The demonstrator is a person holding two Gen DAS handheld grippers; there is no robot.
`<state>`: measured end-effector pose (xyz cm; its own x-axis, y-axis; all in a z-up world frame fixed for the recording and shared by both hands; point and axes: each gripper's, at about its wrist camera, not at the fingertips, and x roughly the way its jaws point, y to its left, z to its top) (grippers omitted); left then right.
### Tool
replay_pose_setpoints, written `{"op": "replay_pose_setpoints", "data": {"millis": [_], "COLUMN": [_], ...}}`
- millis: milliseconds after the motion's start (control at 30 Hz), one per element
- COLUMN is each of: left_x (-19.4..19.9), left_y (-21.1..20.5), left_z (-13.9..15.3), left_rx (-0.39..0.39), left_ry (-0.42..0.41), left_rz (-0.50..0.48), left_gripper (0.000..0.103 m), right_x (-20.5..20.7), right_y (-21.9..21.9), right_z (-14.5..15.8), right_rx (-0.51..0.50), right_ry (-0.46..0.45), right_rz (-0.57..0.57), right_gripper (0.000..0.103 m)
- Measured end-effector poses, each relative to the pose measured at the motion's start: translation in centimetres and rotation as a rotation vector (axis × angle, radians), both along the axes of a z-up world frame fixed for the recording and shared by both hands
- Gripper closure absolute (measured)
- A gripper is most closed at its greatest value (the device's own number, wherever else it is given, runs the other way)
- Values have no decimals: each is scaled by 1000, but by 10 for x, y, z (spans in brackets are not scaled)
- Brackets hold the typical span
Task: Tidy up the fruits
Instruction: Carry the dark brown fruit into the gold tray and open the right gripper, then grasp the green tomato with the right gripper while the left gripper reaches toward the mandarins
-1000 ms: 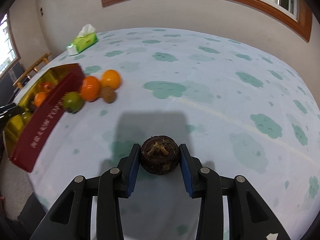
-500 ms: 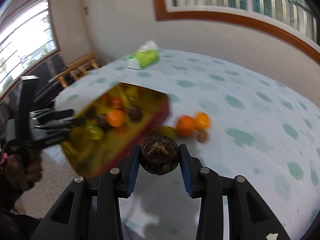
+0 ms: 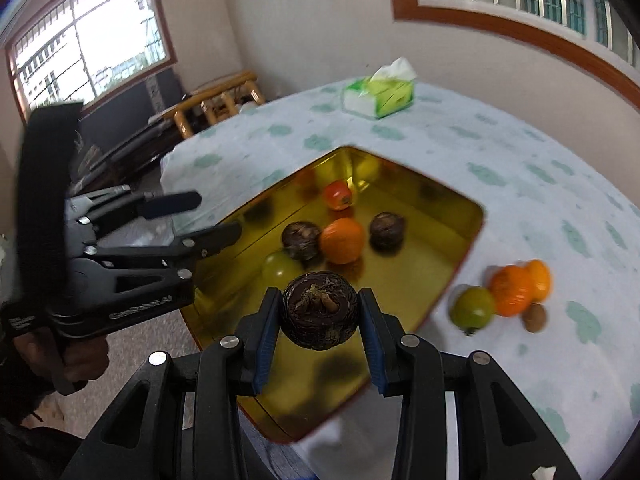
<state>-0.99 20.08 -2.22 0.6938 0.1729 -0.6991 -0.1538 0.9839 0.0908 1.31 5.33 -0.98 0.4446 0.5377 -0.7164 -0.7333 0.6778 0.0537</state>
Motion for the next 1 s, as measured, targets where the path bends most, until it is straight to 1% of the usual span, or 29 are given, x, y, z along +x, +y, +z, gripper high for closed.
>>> {"op": "replay_pose_setpoints", "data": {"millis": [133, 233, 267, 300, 400, 433, 500, 600, 667, 733, 833, 900, 1000], "left_x": [-2, -3, -4, -4, -4, -5, -6, -4, -3, -2, -2, -2, 0], "left_y": [7, 12, 12, 13, 12, 11, 11, 7, 1, -6, -13, -15, -16], "left_z": [2, 1, 0, 0, -1, -1, 1, 2, 3, 3, 4, 4, 3], "left_rx": [-4, -12, -14, -15, -7, -5, -8, -24, -28, -19, -1, 3, 3], "left_ry": [-4, -4, -3, 0, 6, 3, -5, -8, -8, -5, -2, -2, 3], "left_rz": [14, 24, 25, 25, 20, 18, 14, 0, -12, -26, -43, -50, -53], "left_gripper": [45, 43, 43, 42, 42, 42, 42, 42, 42, 41, 41, 41, 40], "right_x": [11, 19, 20, 22, 24, 23, 23, 32, 40, 44, 48, 54, 66], "right_y": [16, 21, 19, 15, -11, -28, -55, -100, -121, -123, -109, -101, -95], "right_z": [-11, -13, -11, -8, 5, 9, 9, -3, -11, -13, -17, -22, -27], "right_rx": [-31, -41, -26, -5, 71, 89, 94, 71, 94, 115, 109, 99, 125], "right_ry": [15, 13, 14, 11, -16, -26, -33, 7, 61, 79, 81, 87, 125], "right_rz": [5, -17, -28, -44, -98, -132, -190, -289, -340, -333, -294, -299, -313], "right_gripper": [66, 65, 61, 55, 53, 53, 53, 52, 52, 53, 54, 54, 54]}}
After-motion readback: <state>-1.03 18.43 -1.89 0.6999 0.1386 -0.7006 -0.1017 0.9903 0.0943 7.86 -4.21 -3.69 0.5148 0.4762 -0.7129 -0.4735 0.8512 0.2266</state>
